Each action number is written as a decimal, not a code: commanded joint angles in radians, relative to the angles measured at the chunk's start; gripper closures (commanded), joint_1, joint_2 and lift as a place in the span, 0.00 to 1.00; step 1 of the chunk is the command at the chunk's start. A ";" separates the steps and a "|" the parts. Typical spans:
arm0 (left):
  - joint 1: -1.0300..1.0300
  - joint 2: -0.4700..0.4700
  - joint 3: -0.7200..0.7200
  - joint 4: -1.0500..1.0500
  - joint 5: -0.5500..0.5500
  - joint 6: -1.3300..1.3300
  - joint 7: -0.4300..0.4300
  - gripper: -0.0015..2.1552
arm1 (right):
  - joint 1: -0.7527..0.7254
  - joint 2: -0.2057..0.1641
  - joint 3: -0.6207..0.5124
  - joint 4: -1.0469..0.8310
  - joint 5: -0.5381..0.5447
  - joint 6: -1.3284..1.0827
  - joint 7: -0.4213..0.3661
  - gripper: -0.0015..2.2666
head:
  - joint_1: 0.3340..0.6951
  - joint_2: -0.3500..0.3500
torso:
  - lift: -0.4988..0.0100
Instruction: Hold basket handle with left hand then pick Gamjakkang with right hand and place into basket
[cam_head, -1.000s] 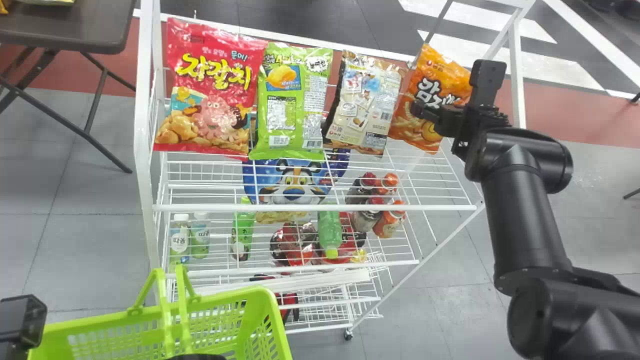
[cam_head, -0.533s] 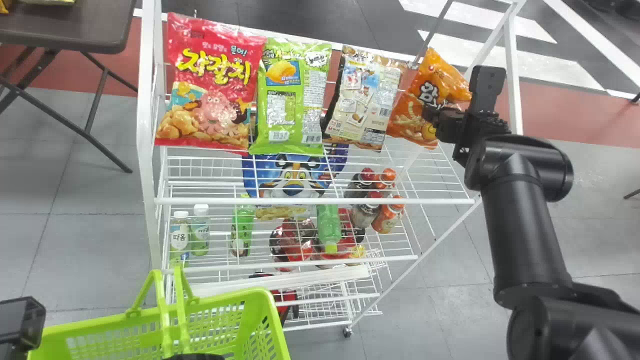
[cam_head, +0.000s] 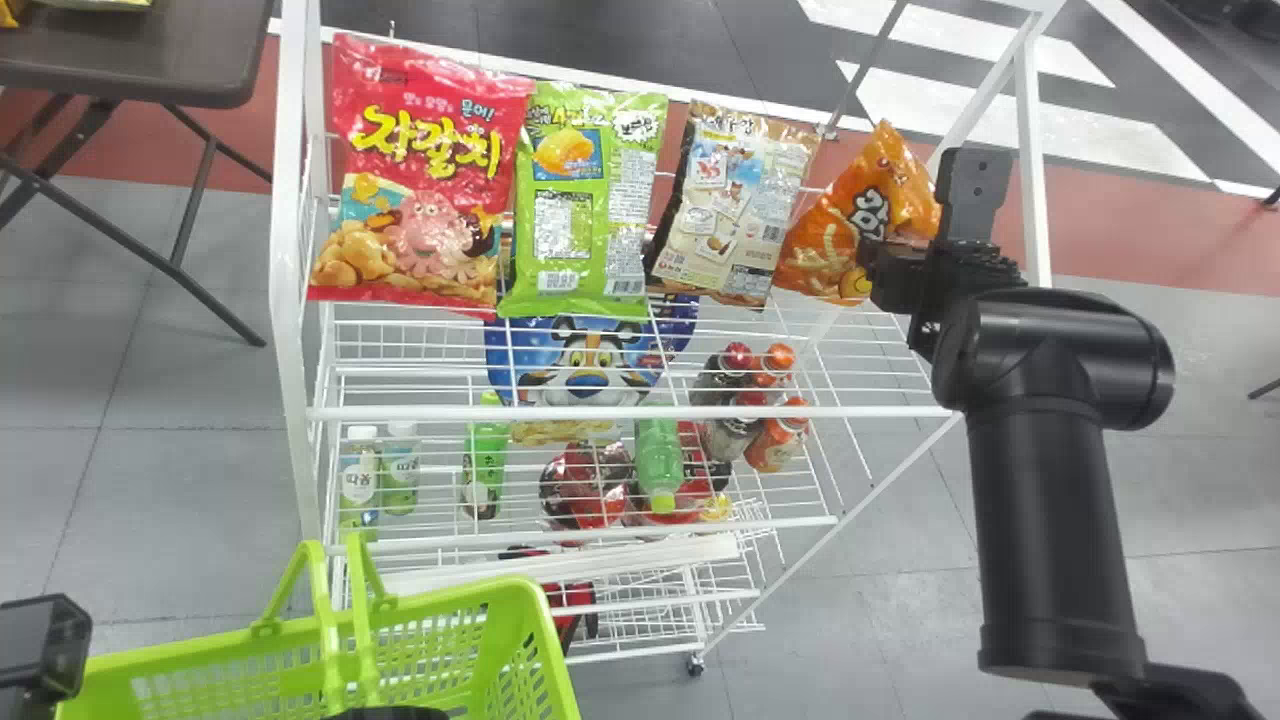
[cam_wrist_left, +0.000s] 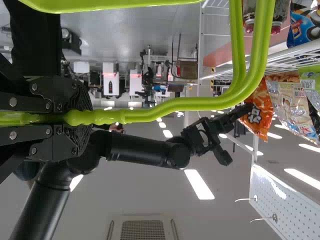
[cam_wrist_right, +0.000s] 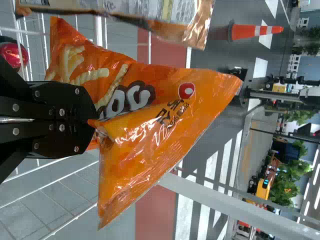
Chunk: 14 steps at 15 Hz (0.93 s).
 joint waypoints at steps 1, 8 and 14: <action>0.000 0.000 0.000 0.001 0.000 0.000 0.000 1.00 | 0.037 0.019 0.007 -0.124 0.008 0.069 -0.005 0.99 | 1.00 0.00 | 0.95; 0.000 0.000 0.000 0.011 0.000 0.000 -0.013 1.00 | 0.072 0.046 0.101 -0.370 0.207 0.382 -0.108 0.99 | 1.00 0.00 | 0.95; -0.002 0.000 -0.001 0.015 0.000 0.000 -0.017 1.00 | 0.129 0.054 0.168 -0.623 0.249 0.695 -0.113 0.99 | 1.00 0.00 | 0.95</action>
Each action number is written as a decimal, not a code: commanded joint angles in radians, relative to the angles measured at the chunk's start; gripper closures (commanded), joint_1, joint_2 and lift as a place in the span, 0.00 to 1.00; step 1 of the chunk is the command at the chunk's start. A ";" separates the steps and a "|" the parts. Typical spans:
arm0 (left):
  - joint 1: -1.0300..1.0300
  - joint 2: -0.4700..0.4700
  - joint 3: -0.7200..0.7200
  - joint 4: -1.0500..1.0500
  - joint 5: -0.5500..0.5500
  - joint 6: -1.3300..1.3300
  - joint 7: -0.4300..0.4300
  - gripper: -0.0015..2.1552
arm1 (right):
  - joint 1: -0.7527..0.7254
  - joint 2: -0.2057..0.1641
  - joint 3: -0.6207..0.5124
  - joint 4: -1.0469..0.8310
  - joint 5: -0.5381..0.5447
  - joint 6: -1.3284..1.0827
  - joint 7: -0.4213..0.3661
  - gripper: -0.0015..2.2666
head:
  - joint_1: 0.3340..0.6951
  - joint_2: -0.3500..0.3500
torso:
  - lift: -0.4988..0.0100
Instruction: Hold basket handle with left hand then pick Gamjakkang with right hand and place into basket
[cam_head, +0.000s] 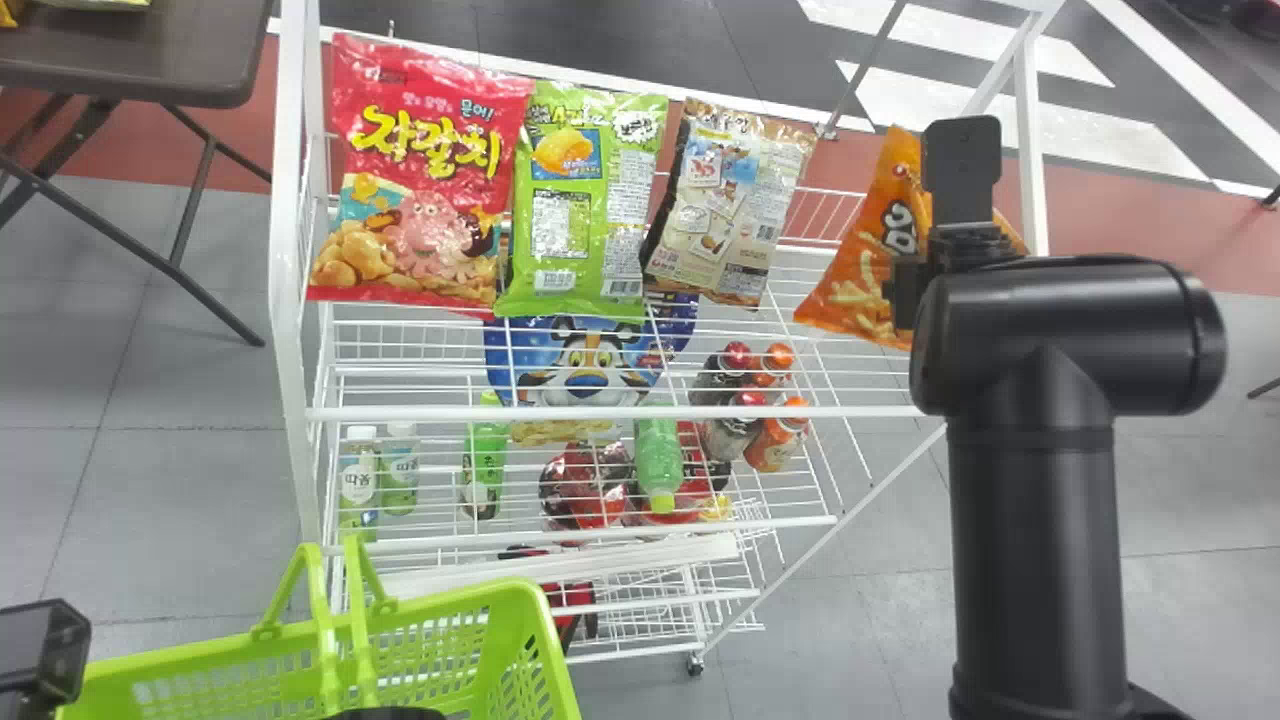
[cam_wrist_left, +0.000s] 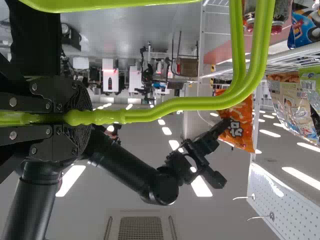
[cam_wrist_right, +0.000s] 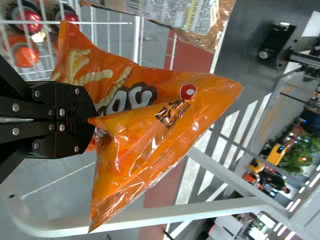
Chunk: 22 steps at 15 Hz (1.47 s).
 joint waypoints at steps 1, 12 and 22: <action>-0.001 0.000 -0.001 -0.001 0.000 0.003 0.000 1.00 | 0.029 0.009 0.017 -0.158 -0.016 0.157 0.013 0.99 | 1.00 0.00 | 0.95; 0.004 0.000 0.003 -0.001 0.003 0.000 0.005 1.00 | 0.231 0.069 -0.053 -0.518 -0.516 0.221 0.169 0.99 | 1.00 0.00 | 0.95; -0.059 -0.009 0.025 -0.012 0.017 0.003 0.018 1.00 | 0.342 0.069 0.042 -0.530 -0.723 0.221 0.198 0.99 | 1.00 0.17 | 0.95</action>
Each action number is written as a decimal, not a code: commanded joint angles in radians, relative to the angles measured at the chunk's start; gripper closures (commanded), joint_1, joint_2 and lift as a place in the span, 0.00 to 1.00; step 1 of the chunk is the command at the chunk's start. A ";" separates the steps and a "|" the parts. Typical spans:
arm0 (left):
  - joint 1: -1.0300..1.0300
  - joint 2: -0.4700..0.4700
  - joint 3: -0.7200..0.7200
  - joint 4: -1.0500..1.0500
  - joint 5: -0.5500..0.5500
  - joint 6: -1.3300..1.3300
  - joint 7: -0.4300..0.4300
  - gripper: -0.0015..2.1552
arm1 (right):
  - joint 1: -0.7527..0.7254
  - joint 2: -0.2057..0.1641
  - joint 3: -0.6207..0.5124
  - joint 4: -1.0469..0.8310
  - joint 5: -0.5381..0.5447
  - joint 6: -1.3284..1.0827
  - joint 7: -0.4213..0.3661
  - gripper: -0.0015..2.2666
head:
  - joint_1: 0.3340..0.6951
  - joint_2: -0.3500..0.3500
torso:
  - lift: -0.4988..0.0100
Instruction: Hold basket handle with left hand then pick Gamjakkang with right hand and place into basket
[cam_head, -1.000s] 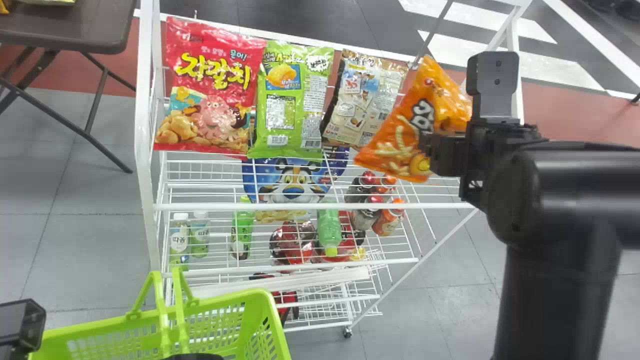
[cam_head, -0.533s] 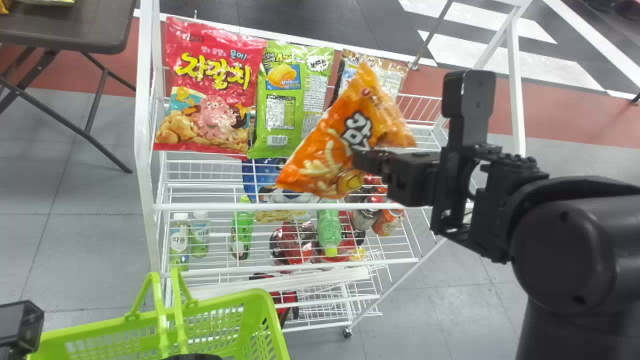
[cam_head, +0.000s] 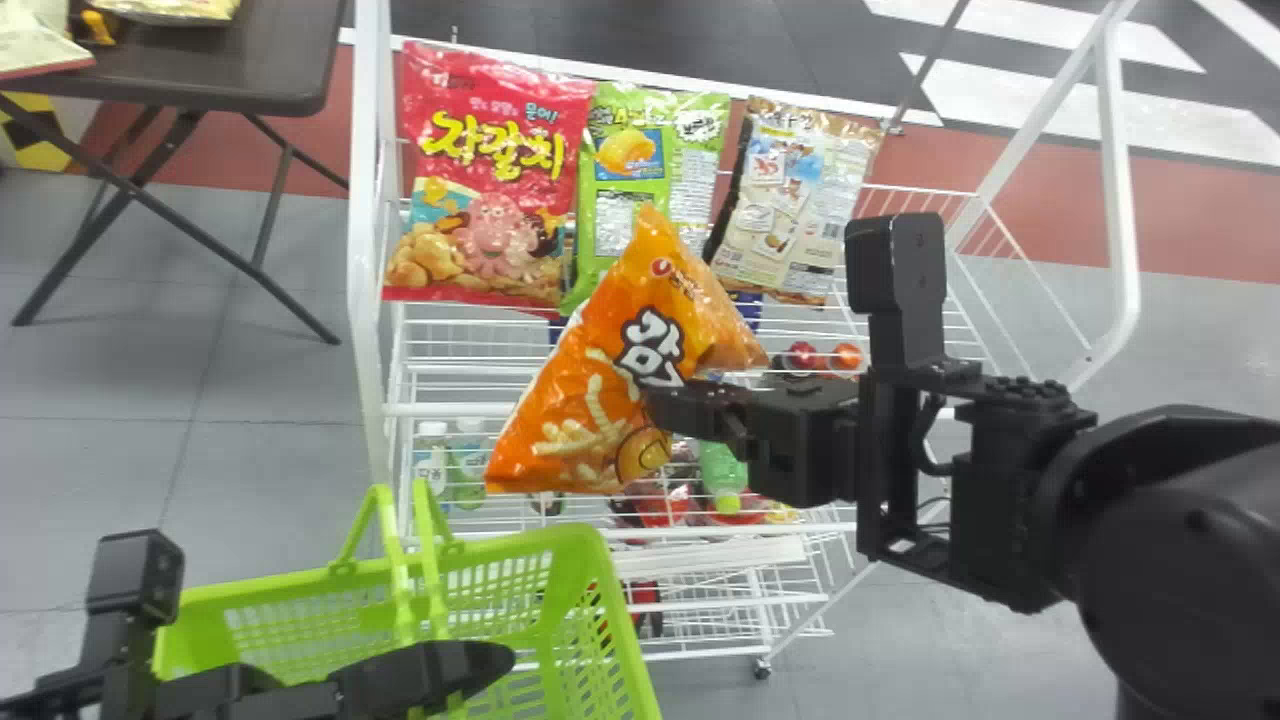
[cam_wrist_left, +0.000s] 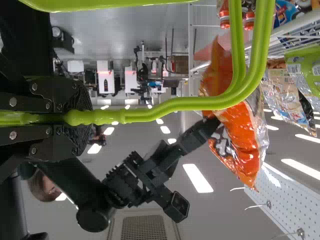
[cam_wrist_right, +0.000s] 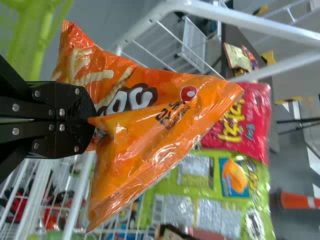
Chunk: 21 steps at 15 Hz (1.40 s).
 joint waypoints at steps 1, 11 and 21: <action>-0.012 -0.002 0.007 -0.003 0.006 0.000 0.006 1.00 | 0.028 0.000 0.027 -0.014 -0.011 0.002 0.000 0.99 | 1.00 0.20 | 0.95; -0.043 -0.016 0.006 -0.006 0.019 -0.003 0.009 1.00 | 0.114 -0.061 0.148 0.054 -0.005 0.002 0.068 0.87 | 1.00 0.32 | 0.95; -0.052 -0.017 0.002 0.011 0.020 -0.003 0.000 1.00 | 0.193 -0.023 0.016 0.129 0.015 0.002 0.209 0.04 | 1.00 0.28 | 0.95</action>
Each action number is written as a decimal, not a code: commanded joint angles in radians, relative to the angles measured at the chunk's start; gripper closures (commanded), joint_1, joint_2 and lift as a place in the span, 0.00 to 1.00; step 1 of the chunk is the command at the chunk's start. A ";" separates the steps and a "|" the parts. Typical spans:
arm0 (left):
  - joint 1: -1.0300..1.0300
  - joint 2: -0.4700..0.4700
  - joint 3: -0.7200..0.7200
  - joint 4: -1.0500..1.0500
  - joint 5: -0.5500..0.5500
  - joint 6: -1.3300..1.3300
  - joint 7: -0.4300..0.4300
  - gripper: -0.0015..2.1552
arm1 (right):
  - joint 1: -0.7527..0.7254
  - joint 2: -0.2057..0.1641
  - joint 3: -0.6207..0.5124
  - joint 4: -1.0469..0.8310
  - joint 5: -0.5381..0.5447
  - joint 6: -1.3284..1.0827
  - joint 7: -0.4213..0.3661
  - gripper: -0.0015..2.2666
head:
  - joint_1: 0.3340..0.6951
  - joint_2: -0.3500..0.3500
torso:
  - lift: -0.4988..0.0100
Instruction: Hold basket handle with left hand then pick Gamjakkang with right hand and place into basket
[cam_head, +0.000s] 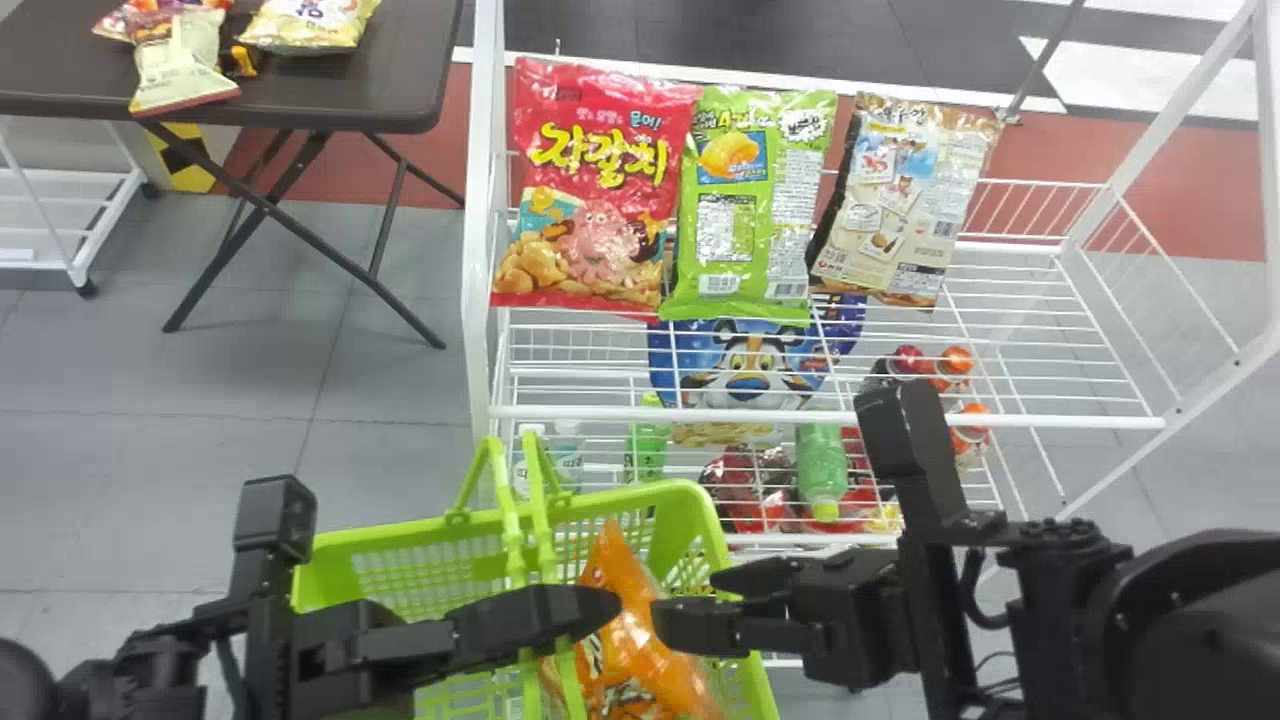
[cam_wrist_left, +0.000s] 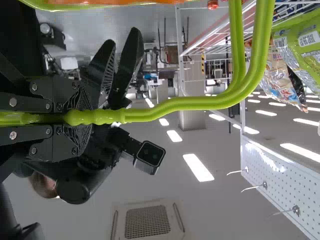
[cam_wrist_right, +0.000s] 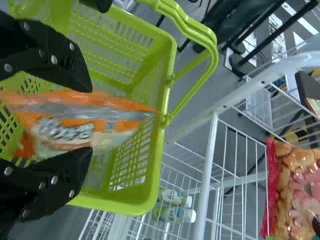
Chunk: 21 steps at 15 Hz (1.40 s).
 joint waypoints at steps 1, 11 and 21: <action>0.000 0.000 0.000 0.007 0.001 0.000 -0.002 1.00 | 0.028 0.022 -0.050 0.059 0.016 -0.021 -0.001 0.04 | 1.00 0.27 | 0.95; -0.002 0.005 -0.001 0.016 0.015 0.000 -0.005 1.00 | 0.129 0.096 -0.176 0.309 0.100 -1.074 -0.036 0.03 | 1.00 0.07 | 0.95; 0.005 0.009 0.002 0.031 0.032 0.003 0.003 1.00 | 0.266 0.213 -0.198 0.444 0.166 -1.503 -0.015 0.03 | 1.00 0.00 | 0.95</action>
